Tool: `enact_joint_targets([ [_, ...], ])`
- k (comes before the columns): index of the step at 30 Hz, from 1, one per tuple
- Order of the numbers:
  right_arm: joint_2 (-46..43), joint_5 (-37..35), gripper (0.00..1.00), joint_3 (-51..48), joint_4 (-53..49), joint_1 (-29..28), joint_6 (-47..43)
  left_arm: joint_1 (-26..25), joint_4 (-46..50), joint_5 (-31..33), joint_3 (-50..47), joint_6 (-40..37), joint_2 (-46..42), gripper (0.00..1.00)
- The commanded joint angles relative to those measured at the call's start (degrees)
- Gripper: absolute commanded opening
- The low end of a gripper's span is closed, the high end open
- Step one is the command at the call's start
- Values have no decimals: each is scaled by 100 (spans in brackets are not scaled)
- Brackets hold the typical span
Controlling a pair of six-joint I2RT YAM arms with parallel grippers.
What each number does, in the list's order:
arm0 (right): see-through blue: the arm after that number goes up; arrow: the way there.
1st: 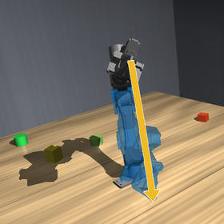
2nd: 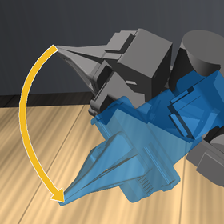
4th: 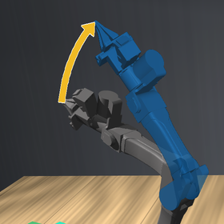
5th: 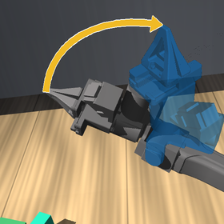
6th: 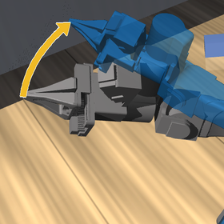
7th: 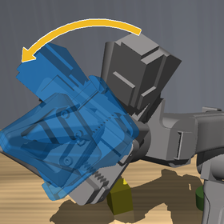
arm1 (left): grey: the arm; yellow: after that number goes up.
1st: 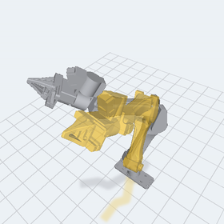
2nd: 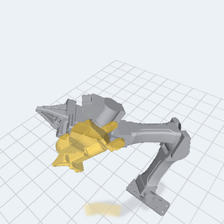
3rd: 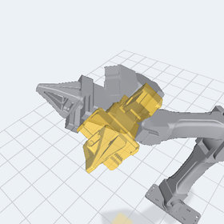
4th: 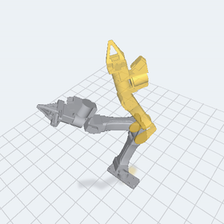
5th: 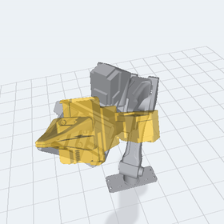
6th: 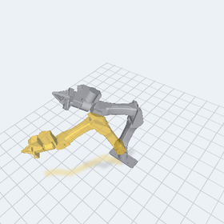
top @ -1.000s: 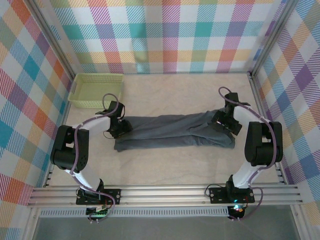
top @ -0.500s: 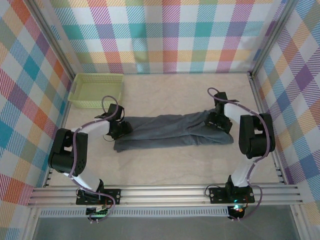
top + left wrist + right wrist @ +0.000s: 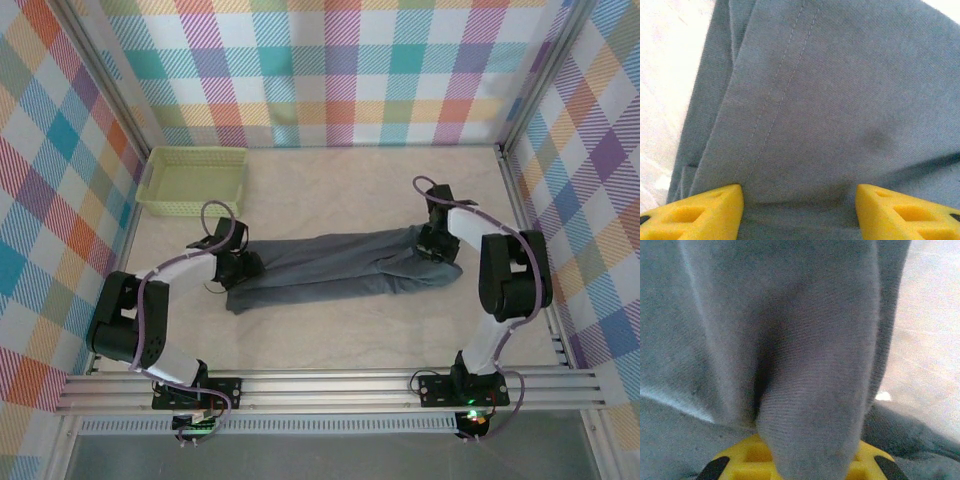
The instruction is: Fold the inside-out t-shirt
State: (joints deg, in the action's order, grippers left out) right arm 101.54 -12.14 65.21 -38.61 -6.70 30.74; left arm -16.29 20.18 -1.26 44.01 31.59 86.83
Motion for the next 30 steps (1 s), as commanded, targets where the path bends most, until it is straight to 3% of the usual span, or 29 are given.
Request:
enact_joint_targets([
  [1, -520, -704, 4, 77, -518, 94, -36, -459, 517, 132, -121, 337, -51, 62],
  [10, -707, -2331, 0, 1228, -1947, -19, -479, -2066, 769, 278, 531, 1055, 63, 62],
  [13, -865, -2580, 0, 1609, -2245, -313, -648, -2172, 972, 321, 776, 1092, -65, 63],
  [17, -1032, -3091, 0, 2015, -2590, -1133, -867, -1901, 1113, 485, 764, 1008, -341, 64],
  [22, -1097, -2885, 0, 2402, -3009, -2422, -638, -1658, 710, 255, 361, 989, -405, 57],
  [26, -965, -1815, 0, 2525, -2838, -3305, -33, -1666, -86, -99, -139, 1110, -366, 50],
  [30, -795, -690, 0, 2454, -2128, -3710, 565, -1744, -841, -298, -581, 1245, -351, 43],
])
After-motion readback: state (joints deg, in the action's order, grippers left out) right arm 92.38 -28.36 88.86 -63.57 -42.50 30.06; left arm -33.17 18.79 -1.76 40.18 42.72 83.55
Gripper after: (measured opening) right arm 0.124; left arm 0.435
